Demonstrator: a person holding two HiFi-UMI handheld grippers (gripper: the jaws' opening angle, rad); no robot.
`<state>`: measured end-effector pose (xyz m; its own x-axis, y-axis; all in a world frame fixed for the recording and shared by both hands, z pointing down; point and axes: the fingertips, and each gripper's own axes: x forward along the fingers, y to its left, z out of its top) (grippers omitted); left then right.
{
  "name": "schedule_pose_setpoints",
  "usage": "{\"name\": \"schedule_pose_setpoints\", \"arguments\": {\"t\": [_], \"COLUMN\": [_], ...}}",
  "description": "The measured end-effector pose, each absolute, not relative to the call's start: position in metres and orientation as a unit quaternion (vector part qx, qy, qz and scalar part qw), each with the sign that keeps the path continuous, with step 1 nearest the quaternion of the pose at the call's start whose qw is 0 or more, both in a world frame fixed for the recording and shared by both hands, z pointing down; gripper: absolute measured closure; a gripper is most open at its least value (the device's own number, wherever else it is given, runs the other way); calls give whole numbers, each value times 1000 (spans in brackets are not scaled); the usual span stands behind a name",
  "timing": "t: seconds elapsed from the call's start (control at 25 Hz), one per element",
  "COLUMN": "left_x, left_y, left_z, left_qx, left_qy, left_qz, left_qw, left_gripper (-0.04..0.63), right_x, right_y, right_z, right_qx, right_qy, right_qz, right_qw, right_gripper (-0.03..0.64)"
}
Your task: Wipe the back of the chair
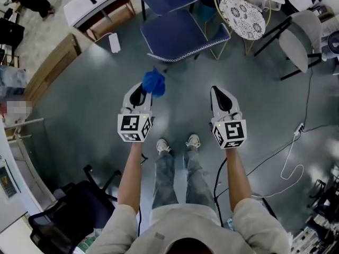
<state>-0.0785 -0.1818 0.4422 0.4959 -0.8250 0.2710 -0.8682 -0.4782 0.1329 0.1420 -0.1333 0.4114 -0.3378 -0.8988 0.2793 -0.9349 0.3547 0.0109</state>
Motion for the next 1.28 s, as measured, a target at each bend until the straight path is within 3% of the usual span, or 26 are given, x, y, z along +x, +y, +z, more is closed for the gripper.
{"name": "schedule_pose_setpoints", "arguments": {"t": [0.52,0.92,1.28], "left_x": [-64,-21,-27], "left_y": [-207,-256,-262], "left_z": [503,515,519], "left_qx": [861,879,878], "left_qy": [-483,-462,-468], "left_qz": [75,67,62], "left_qw": [138,91,78], "left_gripper": [525,525,526], "right_x": [132,148,149], "right_y": [-138,-123,-111], "right_z": [503,543,563], "right_qx": [556,552,545], "right_qy": [-811,-806,-807], "right_qz": [101,125,134], "right_qw": [155,171,183], "right_gripper": [617,617,617]}}
